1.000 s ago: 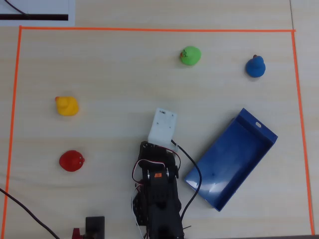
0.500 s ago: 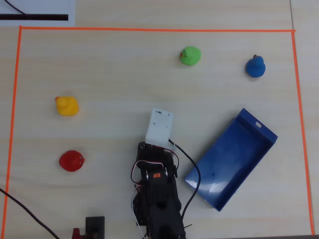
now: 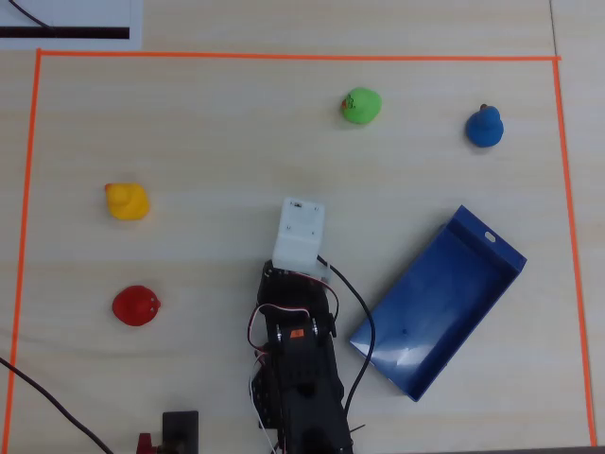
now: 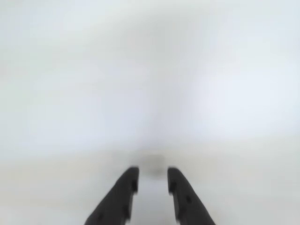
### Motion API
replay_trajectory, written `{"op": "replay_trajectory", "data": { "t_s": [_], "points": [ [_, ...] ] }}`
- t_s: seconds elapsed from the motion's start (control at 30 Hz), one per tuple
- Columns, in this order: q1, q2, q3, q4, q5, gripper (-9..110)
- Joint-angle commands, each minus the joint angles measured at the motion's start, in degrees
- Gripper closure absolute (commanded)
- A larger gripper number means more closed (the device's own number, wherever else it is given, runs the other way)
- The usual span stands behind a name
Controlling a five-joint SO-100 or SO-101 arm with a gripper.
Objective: Grasp yellow duck and put it into box.
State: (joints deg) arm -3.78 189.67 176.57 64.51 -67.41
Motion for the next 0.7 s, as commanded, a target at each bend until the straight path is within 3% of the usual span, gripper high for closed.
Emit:
{"op": "replay_trajectory", "data": {
  "t_s": [0.0, 0.33, 0.47, 0.67],
  "points": [
    [0.7, -2.11, -8.35, -6.94, -1.05, 92],
    [2.29, -34.01, -30.06, -41.92, -14.24, 86],
    [2.81, -44.82, -25.31, -69.96, -20.92, 84],
    [-3.96, -53.0, -14.5, -87.28, -23.55, 82]
  ]
}}
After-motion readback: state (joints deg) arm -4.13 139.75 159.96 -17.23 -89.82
